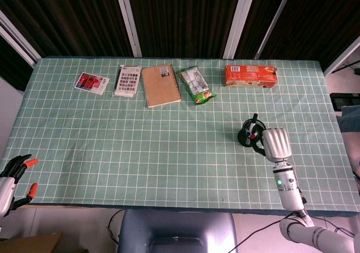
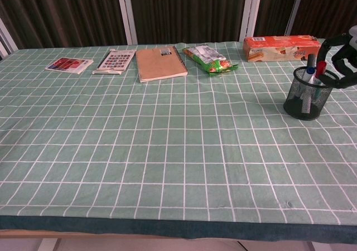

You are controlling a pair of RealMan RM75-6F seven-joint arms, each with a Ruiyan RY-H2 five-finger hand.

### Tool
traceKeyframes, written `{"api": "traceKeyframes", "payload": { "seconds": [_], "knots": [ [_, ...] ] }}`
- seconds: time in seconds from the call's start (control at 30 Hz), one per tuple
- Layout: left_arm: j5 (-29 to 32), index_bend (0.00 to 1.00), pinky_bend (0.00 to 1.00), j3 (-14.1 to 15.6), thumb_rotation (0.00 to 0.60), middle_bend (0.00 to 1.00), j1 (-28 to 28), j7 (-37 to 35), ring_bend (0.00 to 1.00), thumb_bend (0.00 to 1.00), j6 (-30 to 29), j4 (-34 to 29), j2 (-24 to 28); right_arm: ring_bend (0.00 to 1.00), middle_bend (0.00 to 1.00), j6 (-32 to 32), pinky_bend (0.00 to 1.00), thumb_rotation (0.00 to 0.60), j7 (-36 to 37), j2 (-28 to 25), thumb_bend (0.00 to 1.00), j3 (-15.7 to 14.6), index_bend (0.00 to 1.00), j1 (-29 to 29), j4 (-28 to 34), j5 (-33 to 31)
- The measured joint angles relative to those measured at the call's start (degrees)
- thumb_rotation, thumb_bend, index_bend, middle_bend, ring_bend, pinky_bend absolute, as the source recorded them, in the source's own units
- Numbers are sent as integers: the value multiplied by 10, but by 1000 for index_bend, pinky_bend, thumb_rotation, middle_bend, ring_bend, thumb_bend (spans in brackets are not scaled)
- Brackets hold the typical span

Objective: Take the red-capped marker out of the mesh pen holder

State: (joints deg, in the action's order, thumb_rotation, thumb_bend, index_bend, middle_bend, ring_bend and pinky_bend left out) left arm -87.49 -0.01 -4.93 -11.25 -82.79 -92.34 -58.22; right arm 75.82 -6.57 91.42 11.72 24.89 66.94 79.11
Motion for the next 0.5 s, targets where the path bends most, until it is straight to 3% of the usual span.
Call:
{"api": "traceKeyframes", "payload": {
  "seconds": [0.27, 0.5],
  "knots": [
    [1, 224, 348, 0, 600, 105, 0, 0, 75, 441, 0, 0, 0, 1000, 955, 56, 1000, 600, -38, -38, 801, -8, 756, -14, 108, 43],
    [-2, 224, 348, 1, 600, 105, 0, -1, 76, 441, -2, 0, 0, 1000, 955, 99, 1000, 600, -130, -77, 800, -13, 757, -24, 230, 90]
  ]
}}
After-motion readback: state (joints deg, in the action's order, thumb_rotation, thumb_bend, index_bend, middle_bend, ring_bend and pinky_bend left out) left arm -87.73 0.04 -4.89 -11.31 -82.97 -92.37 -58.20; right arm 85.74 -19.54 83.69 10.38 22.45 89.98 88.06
